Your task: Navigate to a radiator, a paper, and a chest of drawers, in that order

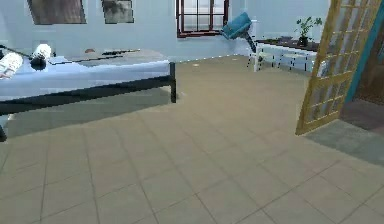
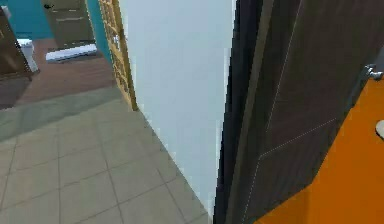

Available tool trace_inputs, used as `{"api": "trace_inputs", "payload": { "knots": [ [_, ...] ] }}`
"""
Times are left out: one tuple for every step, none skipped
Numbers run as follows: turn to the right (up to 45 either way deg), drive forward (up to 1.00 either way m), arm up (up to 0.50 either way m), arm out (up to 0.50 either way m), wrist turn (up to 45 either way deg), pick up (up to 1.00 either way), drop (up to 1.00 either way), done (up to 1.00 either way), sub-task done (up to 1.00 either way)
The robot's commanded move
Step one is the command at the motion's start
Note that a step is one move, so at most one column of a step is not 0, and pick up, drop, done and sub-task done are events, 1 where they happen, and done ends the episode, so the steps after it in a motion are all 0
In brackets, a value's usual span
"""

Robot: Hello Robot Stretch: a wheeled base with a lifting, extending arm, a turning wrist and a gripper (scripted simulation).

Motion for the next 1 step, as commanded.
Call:
{"api": "trace_inputs", "payload": {
  "knots": [
    [45.0,0.00,0.00,0.00,0.0,0.00,0.00,0.00,0.00]
  ]
}}
